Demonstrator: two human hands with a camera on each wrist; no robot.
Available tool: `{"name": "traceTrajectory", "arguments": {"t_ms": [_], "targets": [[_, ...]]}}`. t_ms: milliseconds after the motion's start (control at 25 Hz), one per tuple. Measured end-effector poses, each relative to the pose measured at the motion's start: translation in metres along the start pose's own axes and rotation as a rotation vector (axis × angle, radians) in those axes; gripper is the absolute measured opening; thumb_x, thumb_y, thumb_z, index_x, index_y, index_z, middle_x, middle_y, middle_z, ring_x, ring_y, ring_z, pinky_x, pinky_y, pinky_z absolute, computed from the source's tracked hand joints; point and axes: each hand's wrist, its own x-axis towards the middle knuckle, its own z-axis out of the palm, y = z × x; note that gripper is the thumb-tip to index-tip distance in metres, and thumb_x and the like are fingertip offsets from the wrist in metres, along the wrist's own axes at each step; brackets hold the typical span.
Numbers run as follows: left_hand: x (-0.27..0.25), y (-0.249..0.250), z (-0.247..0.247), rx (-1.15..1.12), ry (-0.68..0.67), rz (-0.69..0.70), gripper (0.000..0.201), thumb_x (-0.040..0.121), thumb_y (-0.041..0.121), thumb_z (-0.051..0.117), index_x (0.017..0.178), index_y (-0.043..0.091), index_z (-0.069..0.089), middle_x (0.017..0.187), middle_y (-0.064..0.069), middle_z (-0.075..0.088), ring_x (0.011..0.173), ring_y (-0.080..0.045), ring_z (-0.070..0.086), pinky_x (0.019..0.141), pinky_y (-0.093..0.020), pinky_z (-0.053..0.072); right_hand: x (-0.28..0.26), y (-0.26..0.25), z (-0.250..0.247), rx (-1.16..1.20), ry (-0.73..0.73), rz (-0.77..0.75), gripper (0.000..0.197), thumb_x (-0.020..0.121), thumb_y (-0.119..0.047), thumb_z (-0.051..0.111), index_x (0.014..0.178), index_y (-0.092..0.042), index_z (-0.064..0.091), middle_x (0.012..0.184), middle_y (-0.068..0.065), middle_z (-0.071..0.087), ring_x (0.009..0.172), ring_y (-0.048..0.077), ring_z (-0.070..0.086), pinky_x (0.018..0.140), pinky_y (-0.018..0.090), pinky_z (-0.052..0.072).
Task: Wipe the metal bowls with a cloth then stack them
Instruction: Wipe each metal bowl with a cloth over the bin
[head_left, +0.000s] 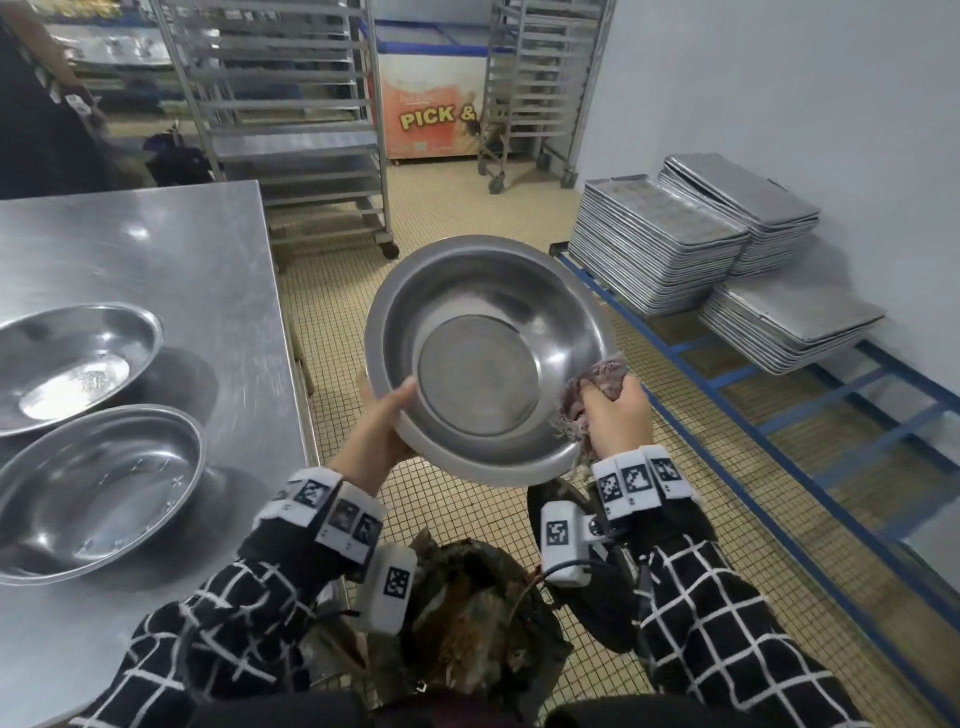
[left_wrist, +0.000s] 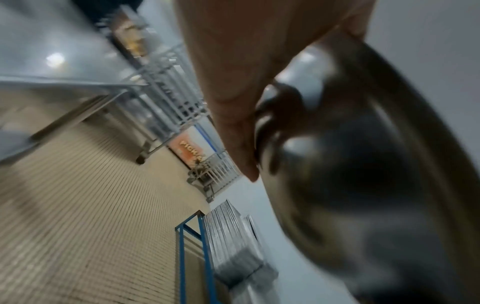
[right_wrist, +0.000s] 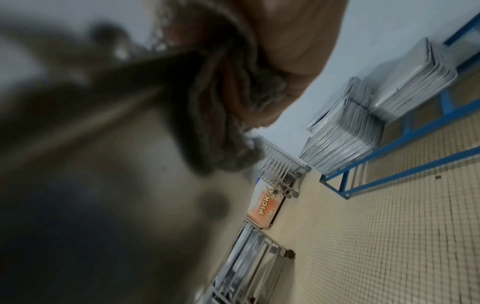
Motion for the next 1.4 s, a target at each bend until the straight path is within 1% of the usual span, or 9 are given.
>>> {"name": "traceTrajectory", "arguments": {"t_ms": [120,240,480,600,720,840,960,1080,1400], "targets": [[0.000,0.016,-0.017,-0.182,-0.109,0.136,0.039,0.092,0.041,0.041,0.106,0.018,0.070,0.098,-0.006,0.069,0.088,-0.023,0.066,0.080,-0.036,0.055,0.012,-0.010,-0.018,-0.155,-0.167,-0.113,0.009,0.090,-0.019,0.060,0.098,-0.015,0.059,0.090,-0.002,0.063,0.078,0.007,0.060,0.056,0.013,0.039],[0.000,0.028,-0.016,-0.182,-0.018,0.041,0.037,0.096,0.035,0.040,0.098,0.011,0.069,0.084,-0.009,0.068,0.072,-0.023,0.066,0.073,-0.038,0.052,0.015,-0.020,-0.020,-0.172,-0.219,-0.149,0.007,0.090,-0.021,0.061,0.096,-0.017,0.061,0.090,-0.002,0.065,0.083,0.014,0.061,0.062,0.019,0.041],[0.004,0.028,0.001,-0.215,0.117,0.072,0.034,0.096,0.037,0.041,0.106,0.012,0.062,0.084,-0.004,0.073,0.079,-0.020,0.069,0.073,-0.036,0.052,-0.006,-0.021,0.001,0.078,0.044,-0.012,0.028,0.093,-0.025,0.056,0.116,-0.011,0.054,0.105,-0.001,0.058,0.095,0.016,0.057,0.059,0.014,0.038],[0.010,0.011,0.013,-0.108,0.190,0.101,0.034,0.094,0.045,0.044,0.107,0.020,0.062,0.098,-0.002,0.073,0.098,-0.018,0.067,0.094,-0.040,0.047,-0.022,-0.017,0.015,0.215,0.128,0.072,0.021,0.095,-0.024,0.053,0.113,-0.013,0.049,0.099,-0.005,0.051,0.088,0.011,0.051,0.054,0.009,0.033],[0.011,0.002,0.010,0.044,0.161,0.062,0.062,0.075,0.062,0.054,0.119,0.018,0.061,0.113,-0.003,0.069,0.111,-0.021,0.061,0.108,-0.047,0.038,-0.026,-0.016,0.019,0.233,0.145,0.039,0.024,0.095,-0.022,0.053,0.116,-0.011,0.051,0.101,-0.004,0.052,0.088,0.012,0.052,0.055,0.010,0.033],[0.015,0.003,-0.009,-0.066,0.044,0.064,0.097,0.068,0.064,0.070,0.143,0.013,0.036,0.132,-0.012,0.057,0.114,-0.024,0.060,0.099,-0.043,0.048,-0.018,-0.016,0.006,0.186,0.069,0.033,0.018,0.094,-0.022,0.055,0.111,-0.014,0.051,0.099,-0.005,0.055,0.079,0.005,0.054,0.055,0.012,0.036],[0.010,0.017,-0.022,-0.221,-0.104,0.137,0.059,0.089,0.053,0.051,0.129,0.011,0.052,0.117,-0.015,0.061,0.102,-0.028,0.063,0.088,-0.039,0.053,-0.005,-0.020,-0.009,0.017,-0.098,-0.041,0.012,0.092,-0.022,0.058,0.103,-0.017,0.056,0.093,-0.006,0.061,0.078,0.002,0.057,0.056,0.013,0.038],[0.004,0.023,-0.026,-0.218,-0.026,0.039,0.040,0.097,0.037,0.039,0.110,0.007,0.064,0.101,-0.016,0.062,0.084,-0.027,0.064,0.082,-0.040,0.053,0.001,-0.025,-0.016,-0.066,-0.169,-0.087,0.003,0.091,-0.021,0.060,0.093,-0.020,0.060,0.083,-0.008,0.064,0.074,0.002,0.059,0.057,0.012,0.039],[0.000,0.012,0.009,-0.099,0.233,0.052,0.029,0.096,0.036,0.044,0.094,0.017,0.066,0.083,-0.002,0.074,0.085,-0.020,0.067,0.089,-0.039,0.048,-0.024,-0.012,0.013,0.185,0.087,0.051,0.025,0.096,-0.027,0.051,0.116,-0.013,0.052,0.101,-0.004,0.055,0.087,0.011,0.054,0.057,0.014,0.036]]}}
